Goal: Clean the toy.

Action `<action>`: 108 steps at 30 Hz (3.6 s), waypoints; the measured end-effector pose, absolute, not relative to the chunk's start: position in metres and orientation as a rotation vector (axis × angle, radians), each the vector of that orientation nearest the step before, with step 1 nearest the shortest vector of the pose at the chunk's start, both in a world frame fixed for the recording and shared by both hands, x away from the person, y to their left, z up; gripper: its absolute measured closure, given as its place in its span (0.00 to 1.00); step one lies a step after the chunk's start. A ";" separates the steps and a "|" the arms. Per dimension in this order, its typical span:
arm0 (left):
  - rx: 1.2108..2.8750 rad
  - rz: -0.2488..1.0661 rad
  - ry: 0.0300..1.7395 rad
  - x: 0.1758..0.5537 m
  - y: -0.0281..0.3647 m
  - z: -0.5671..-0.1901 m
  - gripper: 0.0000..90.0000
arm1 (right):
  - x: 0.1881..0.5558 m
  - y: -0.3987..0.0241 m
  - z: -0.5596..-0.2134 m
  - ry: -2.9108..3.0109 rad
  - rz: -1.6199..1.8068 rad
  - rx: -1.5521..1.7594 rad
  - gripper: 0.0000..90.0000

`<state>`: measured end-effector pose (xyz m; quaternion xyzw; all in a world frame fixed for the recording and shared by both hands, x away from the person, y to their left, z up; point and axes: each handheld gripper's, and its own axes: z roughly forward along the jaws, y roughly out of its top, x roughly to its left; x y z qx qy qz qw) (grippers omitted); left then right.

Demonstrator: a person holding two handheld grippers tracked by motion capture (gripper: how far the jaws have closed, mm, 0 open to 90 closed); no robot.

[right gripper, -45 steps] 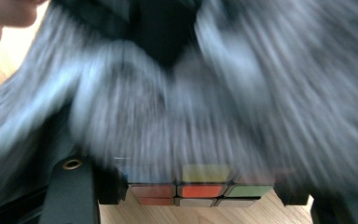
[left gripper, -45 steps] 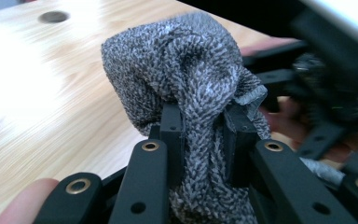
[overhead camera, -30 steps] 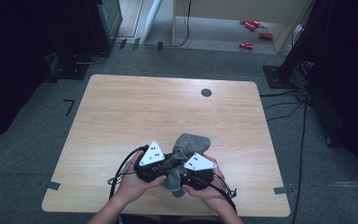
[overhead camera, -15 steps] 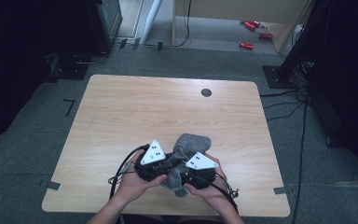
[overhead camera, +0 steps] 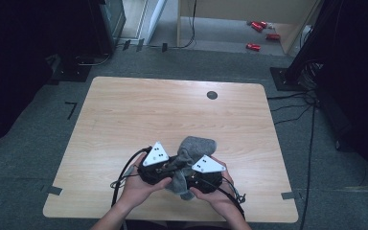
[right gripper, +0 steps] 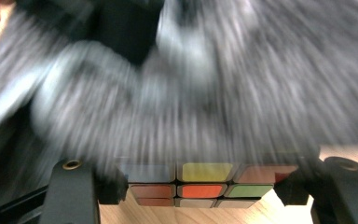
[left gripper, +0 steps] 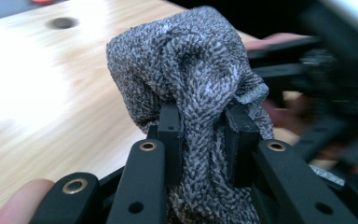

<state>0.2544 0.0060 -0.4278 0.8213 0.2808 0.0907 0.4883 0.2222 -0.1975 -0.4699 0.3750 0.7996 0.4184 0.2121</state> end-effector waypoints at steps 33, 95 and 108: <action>2.023 0.173 0.628 0.249 -0.001 -0.423 0.82 | 0.218 -0.192 -0.469 2.230 1.181 1.016 0.38; 1.985 0.135 0.573 0.247 0.000 -0.422 0.84 | 0.216 -0.196 -0.465 2.218 1.203 1.009 0.38; 2.004 0.152 0.545 0.246 -0.004 -0.427 0.82 | 0.216 -0.195 -0.466 2.222 1.176 1.013 0.38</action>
